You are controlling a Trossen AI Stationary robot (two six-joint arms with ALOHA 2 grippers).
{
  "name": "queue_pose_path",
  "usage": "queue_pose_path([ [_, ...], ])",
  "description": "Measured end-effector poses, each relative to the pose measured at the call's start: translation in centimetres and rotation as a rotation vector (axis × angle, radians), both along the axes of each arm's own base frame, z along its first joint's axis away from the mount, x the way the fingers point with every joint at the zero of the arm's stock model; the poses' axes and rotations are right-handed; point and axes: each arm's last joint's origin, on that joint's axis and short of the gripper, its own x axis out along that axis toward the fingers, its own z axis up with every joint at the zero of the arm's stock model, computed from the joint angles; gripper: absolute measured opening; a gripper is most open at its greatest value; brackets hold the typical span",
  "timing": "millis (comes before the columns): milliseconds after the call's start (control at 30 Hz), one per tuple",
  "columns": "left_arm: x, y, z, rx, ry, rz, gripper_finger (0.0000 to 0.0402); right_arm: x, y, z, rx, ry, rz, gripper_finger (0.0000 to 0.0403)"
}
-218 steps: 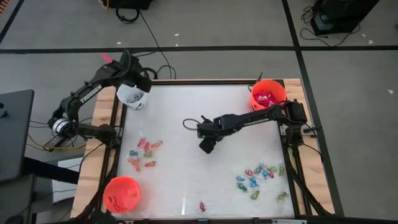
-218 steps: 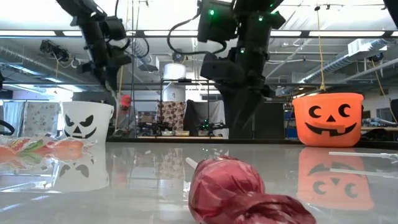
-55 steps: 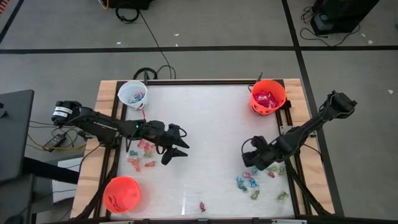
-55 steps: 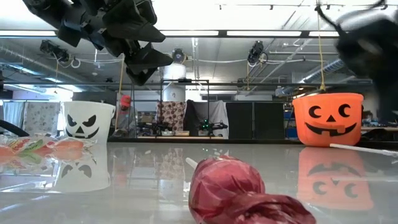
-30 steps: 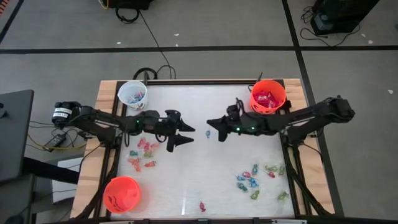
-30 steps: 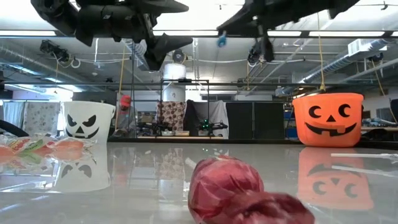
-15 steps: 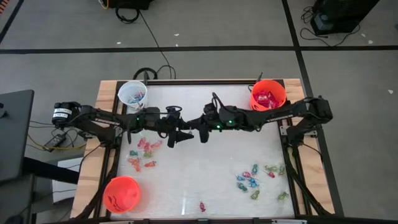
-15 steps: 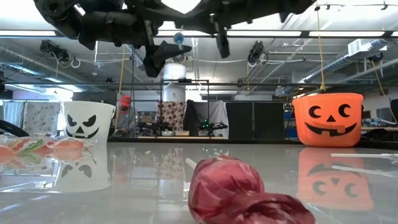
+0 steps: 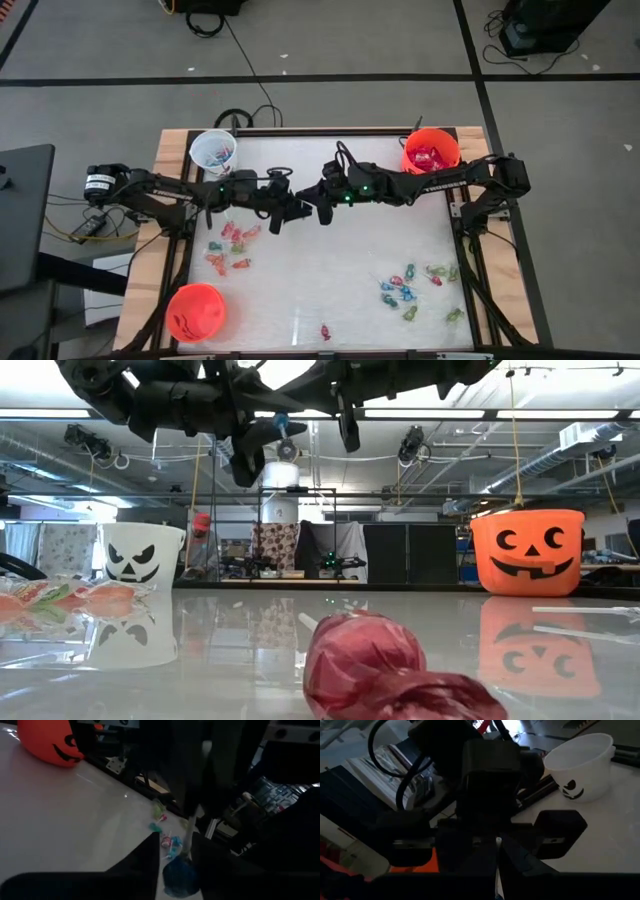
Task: Sort candy by brand, put in halloween buckets
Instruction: Put the blue lollipop into the white bucket
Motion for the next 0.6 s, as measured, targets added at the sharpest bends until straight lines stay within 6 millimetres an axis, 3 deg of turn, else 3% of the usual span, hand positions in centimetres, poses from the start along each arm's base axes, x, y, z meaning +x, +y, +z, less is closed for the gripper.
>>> queue_pose_path([
  [100,0.0,0.0,0.0,0.0,-0.002,-0.001,0.008,0.0,-0.1,0.0,-0.003,0.001,-0.001,0.0011],
  [233,0.0,0.0,0.0,-0.001,-0.002,0.0,0.0076,0.0,-0.5,0.0,0.005,0.0,0.004,0.0022],
  [400,-0.2,1.3,0.0,-0.03,0.017,0.044,0.008,-0.2,-1.6,-0.1,0.026,0.026,-0.068,0.01],
  [600,-2.2,4.8,0.2,-0.05,0.108,0.196,0.0087,-2.5,-3.4,-0.3,0.036,0.223,-0.294,0.0169],
])
